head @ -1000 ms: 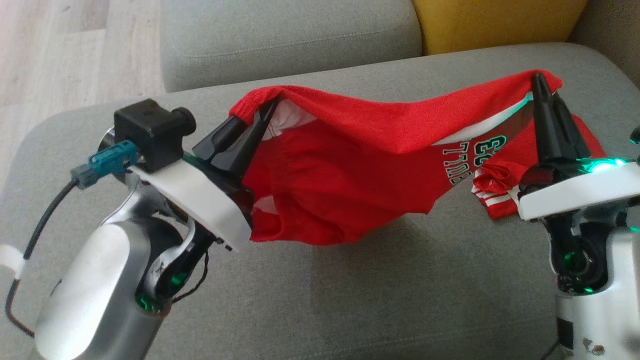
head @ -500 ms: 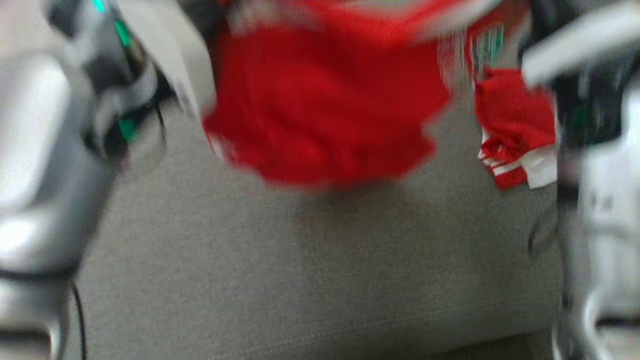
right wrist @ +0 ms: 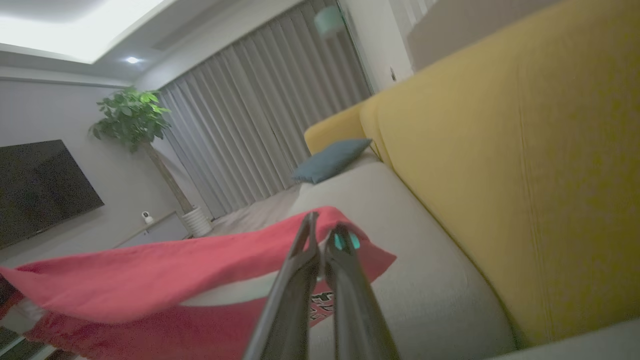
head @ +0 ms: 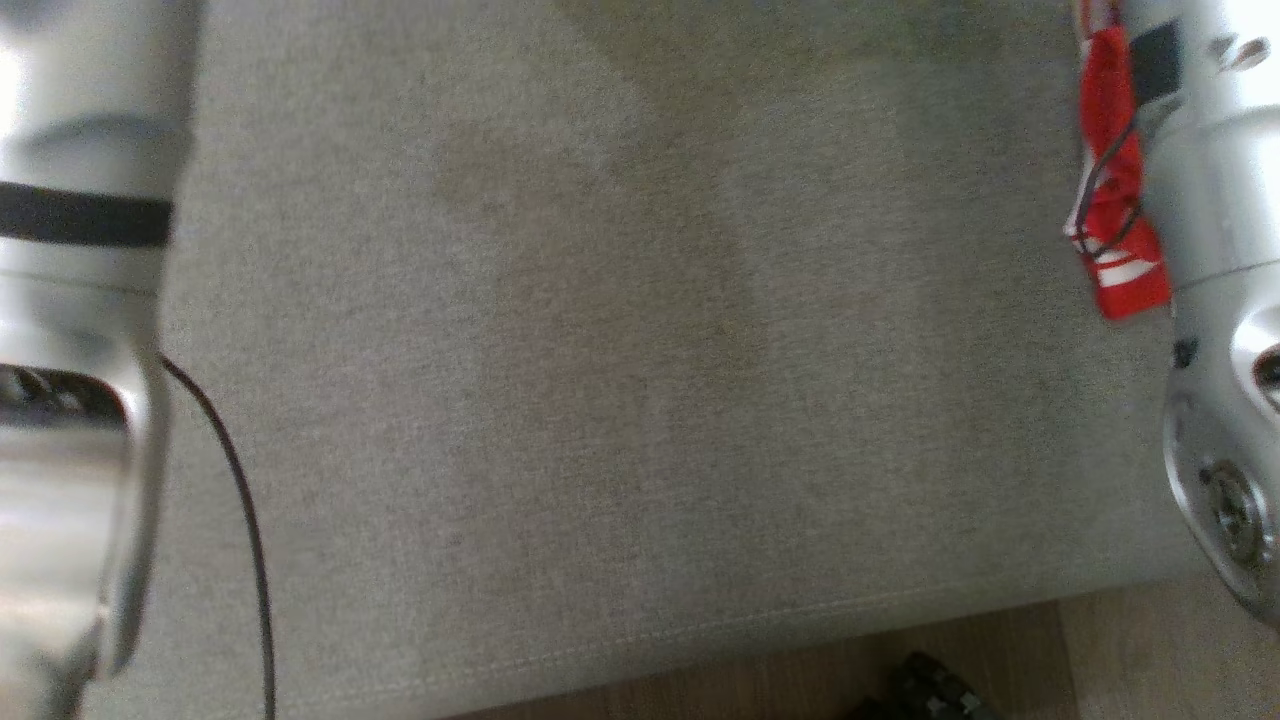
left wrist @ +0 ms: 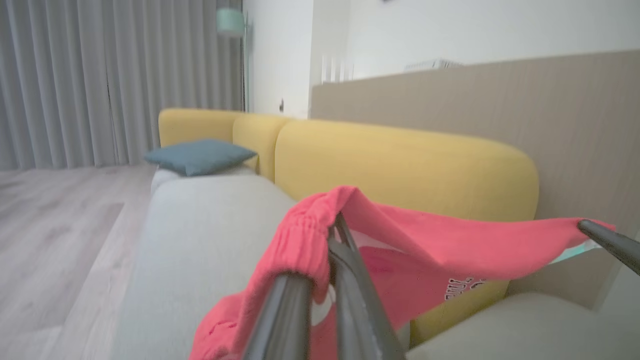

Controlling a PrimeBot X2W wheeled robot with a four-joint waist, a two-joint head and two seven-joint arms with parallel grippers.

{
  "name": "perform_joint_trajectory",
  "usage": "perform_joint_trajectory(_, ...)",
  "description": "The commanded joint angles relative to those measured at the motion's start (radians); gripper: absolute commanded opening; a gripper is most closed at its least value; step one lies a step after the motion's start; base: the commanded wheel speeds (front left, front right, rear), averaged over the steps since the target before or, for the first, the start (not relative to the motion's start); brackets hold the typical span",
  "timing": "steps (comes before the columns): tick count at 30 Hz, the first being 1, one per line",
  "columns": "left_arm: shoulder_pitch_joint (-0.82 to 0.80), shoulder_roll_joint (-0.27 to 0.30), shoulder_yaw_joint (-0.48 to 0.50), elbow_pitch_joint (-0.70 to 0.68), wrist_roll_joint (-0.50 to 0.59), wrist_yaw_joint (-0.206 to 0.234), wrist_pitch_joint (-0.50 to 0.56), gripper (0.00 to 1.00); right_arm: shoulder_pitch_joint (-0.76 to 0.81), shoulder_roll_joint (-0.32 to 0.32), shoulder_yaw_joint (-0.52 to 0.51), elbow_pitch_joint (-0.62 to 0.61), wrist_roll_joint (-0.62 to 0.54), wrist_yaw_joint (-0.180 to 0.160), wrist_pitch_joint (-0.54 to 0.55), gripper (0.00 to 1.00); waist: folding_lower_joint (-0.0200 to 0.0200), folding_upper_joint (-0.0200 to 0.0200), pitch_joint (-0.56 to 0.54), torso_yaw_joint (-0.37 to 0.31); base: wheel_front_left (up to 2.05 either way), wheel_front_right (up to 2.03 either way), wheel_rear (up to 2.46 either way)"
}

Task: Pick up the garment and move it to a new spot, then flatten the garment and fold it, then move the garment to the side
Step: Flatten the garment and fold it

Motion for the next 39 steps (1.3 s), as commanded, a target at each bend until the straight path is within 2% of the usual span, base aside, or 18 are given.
perform_joint_trajectory(1, -0.003, 0.014, -0.008, 0.024, -0.001, -0.010, -0.023, 0.00, -0.003, 0.016, 0.020, 0.025, 0.045, 0.007, -0.005, 0.00, -0.0004, 0.0001, 0.048, 0.025, 0.00, 0.00, 0.00)
perform_joint_trajectory(5, 0.073, -0.007, -0.082, 0.131, 0.002, -0.025, -0.061, 0.00, 0.036, 0.016, 0.109, 0.134, 0.099, 0.007, 0.029, 0.00, -0.0004, 0.0001, 0.066, 0.045, 0.00, 0.00, 0.00)
perform_joint_trajectory(9, 0.182, -0.016, -0.174, 0.169, -0.027, -0.029, -0.083, 0.00, 0.087, 0.016, 0.177, 0.209, 0.125, 0.007, 0.077, 0.00, -0.0004, 0.0001, 0.045, 0.056, 0.00, 0.00, 0.00)
perform_joint_trajectory(13, 0.291, 0.010, -0.291, 0.140, -0.072, -0.030, -0.096, 0.00, 0.133, 0.012, 0.241, 0.252, 0.109, 0.007, 0.126, 0.00, -0.0004, 0.0001, 0.006, 0.064, 0.00, 0.00, 0.00)
perform_joint_trajectory(19, 0.422, 0.066, -0.417, 0.075, -0.106, -0.030, -0.109, 0.00, 0.224, -0.037, 0.318, 0.254, 0.108, 0.007, 0.203, 0.00, -0.0004, 0.0001, -0.074, 0.064, 0.00, 0.00, 0.00)
perform_joint_trajectory(31, 0.563, 0.105, -0.396, 0.011, -0.152, -0.026, -0.116, 0.00, 0.380, -0.158, 0.394, 0.132, 0.188, 0.007, 0.295, 0.00, -0.0004, 0.0001, -0.209, 0.044, 0.00, 0.00, 0.00)
perform_joint_trajectory(39, 0.684, 0.141, -0.394, -0.071, -0.160, -0.018, -0.116, 0.00, 0.508, -0.264, 0.440, 0.025, 0.266, 0.007, 0.424, 0.00, -0.0004, 0.0001, -0.314, 0.041, 0.00, 0.00, 0.00)
